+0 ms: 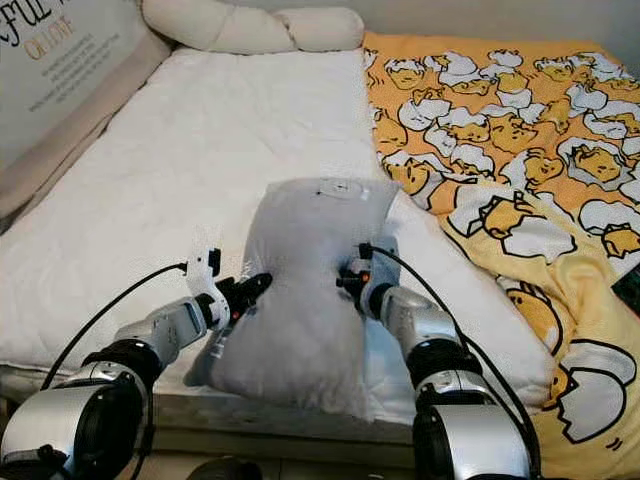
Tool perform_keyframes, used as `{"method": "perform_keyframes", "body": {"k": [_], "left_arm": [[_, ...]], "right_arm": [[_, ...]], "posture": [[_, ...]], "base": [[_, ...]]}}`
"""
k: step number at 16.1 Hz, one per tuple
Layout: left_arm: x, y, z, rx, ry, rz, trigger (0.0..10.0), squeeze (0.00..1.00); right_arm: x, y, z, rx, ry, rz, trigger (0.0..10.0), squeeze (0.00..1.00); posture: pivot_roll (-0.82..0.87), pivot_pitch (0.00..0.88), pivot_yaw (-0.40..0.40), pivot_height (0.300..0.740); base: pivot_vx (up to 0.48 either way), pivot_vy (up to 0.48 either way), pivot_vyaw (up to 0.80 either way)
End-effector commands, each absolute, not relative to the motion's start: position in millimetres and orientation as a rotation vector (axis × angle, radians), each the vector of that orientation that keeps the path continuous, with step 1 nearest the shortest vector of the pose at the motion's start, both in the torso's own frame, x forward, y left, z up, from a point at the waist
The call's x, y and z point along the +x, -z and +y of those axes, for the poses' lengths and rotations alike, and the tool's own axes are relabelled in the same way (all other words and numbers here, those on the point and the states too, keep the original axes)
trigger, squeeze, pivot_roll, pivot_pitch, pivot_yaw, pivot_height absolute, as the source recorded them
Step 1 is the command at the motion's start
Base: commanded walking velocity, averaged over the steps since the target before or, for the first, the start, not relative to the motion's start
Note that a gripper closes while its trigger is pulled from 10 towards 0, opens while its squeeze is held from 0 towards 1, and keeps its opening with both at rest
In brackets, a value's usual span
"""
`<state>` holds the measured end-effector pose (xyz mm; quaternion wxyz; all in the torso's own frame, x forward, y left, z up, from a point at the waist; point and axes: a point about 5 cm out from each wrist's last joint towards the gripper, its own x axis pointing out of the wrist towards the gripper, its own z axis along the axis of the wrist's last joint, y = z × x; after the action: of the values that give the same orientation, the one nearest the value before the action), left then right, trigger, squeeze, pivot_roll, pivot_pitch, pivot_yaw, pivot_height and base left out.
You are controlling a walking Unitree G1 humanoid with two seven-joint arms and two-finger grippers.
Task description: Clean up the room
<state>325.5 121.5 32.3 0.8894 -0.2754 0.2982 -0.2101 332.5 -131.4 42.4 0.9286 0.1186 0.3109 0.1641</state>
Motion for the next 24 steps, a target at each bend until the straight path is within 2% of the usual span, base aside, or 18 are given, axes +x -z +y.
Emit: {"method": "perform_keyframes", "body": {"k": [1,4,6,8,9,10,13,16,19,21,24], "left_arm": [[321.7,-27.6,113.9,-0.580,0.436,0.660,0.0,0.00],[322.3,-27.9,113.8,-0.530,0.434,0.627,0.0,0.00],[317.3,-23.2,111.7,-0.376,0.514,0.688,0.0,0.00],[322.5,-31.5,114.1,-0.377,0.550,0.652,0.0,0.00],[329.5,-41.1,118.2,-0.325,0.556,0.569,0.0,0.00],[339.0,-61.8,119.4,-0.250,0.591,0.413,0.0,0.00],[342.2,-89.8,117.8,-0.173,0.610,0.260,0.0,0.00],[332.3,-103.2,122.7,-0.053,0.556,0.213,0.0,0.00],[325.2,-109.6,119.4,-0.055,0.540,0.188,0.0,0.00],[321.1,-114.1,119.5,-0.064,0.495,0.198,0.0,0.00],[318.6,-115.6,122.2,-0.042,0.468,0.177,0.0,0.00]], "right_arm": [[331.6,-40.3,-123.0,0.262,-0.336,0.657,0.0,0.00],[332.5,-41.9,-119.0,0.298,-0.326,0.637,0.0,0.00],[338.5,-50.8,-117.9,0.356,-0.293,0.543,0.0,0.00],[340.8,-55.7,-119.7,0.356,-0.280,0.481,0.0,0.00],[341.9,-58.0,-122.6,0.330,-0.245,0.453,0.0,0.00],[344.4,-68.2,-124.9,0.339,-0.228,0.377,0.0,0.00],[342.1,-77.8,-130.1,0.346,-0.190,0.277,0.0,0.00],[332.4,-91.5,-125.0,0.354,-0.171,0.163,0.0,0.00],[326.2,-99.9,-123.4,0.358,-0.145,0.114,0.0,0.00],[327.7,-107.1,-122.4,0.300,-0.117,0.077,0.0,0.00],[325.7,-107.4,-124.2,0.282,-0.107,0.091,0.0,0.00]], "posture": [[-0.02,0.000,0.025,0.740],[-0.02,0.000,0.033,0.740],[-0.02,0.000,0.042,0.740],[-0.03,0.000,0.049,0.740],[-0.03,0.000,0.057,0.740],[-0.03,0.000,0.057,0.740],[-0.02,0.000,0.052,0.740],[-0.03,0.000,0.084,0.740],[-0.01,0.000,0.072,0.740],[0.00,0.000,0.057,0.740],[0.00,0.000,0.052,0.740]], "base": [[0.000,0.000,0.00],[0.000,0.000,0.00],[0.000,0.000,0.00],[0.000,0.000,0.00],[0.000,0.000,0.00],[0.000,0.000,0.00],[0.000,0.000,0.00],[0.000,0.000,0.00],[0.000,0.000,0.00],[0.000,0.000,0.00],[0.000,0.000,0.00]]}}
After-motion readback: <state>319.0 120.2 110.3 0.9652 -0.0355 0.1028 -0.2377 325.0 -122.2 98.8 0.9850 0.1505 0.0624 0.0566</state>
